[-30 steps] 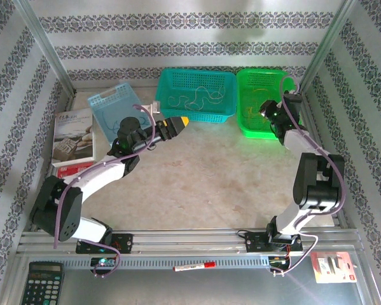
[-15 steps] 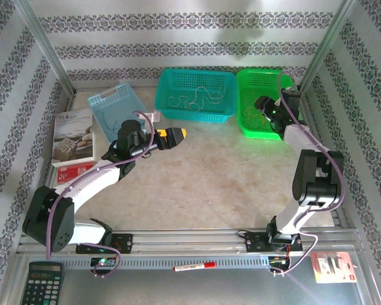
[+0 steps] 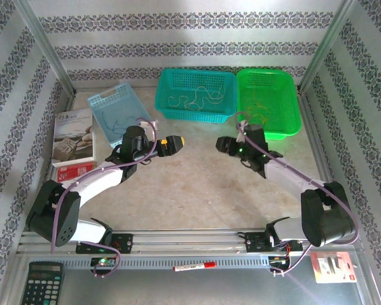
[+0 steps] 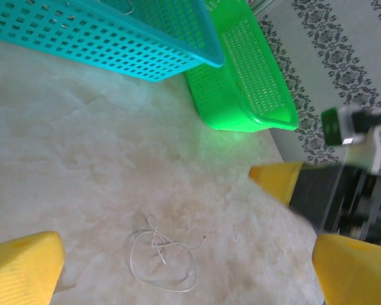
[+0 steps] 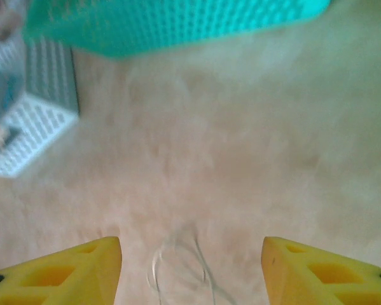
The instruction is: Untangle the cables
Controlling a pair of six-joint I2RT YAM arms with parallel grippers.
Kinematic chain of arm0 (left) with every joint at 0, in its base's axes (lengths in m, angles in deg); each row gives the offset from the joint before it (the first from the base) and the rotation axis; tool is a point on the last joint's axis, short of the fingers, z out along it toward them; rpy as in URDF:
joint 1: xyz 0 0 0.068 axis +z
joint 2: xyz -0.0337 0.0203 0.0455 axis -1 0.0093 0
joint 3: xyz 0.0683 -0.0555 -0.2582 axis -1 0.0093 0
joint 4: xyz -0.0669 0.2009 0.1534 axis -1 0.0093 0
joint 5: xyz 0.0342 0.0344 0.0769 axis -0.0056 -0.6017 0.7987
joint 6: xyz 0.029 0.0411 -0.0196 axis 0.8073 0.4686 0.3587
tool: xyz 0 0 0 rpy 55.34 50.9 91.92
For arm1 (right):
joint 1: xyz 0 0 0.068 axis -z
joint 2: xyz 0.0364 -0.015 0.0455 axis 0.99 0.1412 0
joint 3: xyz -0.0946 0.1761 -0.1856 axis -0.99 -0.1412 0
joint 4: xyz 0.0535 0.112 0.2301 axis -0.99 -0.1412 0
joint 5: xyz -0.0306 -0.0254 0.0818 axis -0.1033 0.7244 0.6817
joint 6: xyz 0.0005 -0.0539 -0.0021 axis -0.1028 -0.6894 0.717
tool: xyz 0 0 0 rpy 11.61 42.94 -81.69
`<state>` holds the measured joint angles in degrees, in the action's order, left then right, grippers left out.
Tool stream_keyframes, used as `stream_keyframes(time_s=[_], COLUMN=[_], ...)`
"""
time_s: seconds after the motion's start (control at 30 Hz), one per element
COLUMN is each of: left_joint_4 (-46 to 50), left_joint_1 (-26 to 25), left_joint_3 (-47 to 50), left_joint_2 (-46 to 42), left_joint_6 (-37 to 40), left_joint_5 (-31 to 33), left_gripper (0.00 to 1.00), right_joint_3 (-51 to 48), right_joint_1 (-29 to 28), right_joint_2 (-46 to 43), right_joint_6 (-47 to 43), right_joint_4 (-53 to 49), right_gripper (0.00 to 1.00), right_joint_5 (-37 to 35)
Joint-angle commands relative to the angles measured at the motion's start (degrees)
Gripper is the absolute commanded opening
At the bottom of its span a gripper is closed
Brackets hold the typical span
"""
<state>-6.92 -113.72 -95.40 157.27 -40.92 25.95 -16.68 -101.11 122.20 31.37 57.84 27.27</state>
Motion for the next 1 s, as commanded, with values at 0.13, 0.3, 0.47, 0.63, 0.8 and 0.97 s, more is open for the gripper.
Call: stream_keyframes(time_s=[0.13,0.3,0.47,0.63,0.8,0.97], left_joint_4=[-1.23,-0.19,0.28,0.99,3.74,3.42], left_joint_1=[0.26,0.27,0.30,0.27,0.26,0.26], left_joint_3=[1.09,1.08,1.00,0.67,-0.27,0.01], left_joint_2=[0.59,-0.38,-0.95,-1.44,-1.74,-1.10], left_joint_6=[0.36,0.88,1.25,1.90,4.15,5.04], left_joint_5=[1.58,2.05,2.46,3.21,3.02,1.39], left_gripper=[1.00,1.00,1.00,1.00,1.00,1.00], right_joint_3=[-2.91,-1.49,-0.52,0.97,3.11,5.97], right_joint_1=[-5.57,-7.21,-7.50,-7.34,-7.24,-6.93], right_joint_2=[4.88,9.51,12.28,12.57,7.73,2.24], right_joint_6=[-2.50,-3.41,-3.53,-3.34,-3.44,-3.82], right_joint_4=[2.42,2.35,3.02,2.77,0.19,-3.19], right_gripper=[0.60,0.58,0.45,0.01,0.00,0.00], right_joint_5=[-2.48,-3.10,-3.61,-2.22,-0.62,0.87])
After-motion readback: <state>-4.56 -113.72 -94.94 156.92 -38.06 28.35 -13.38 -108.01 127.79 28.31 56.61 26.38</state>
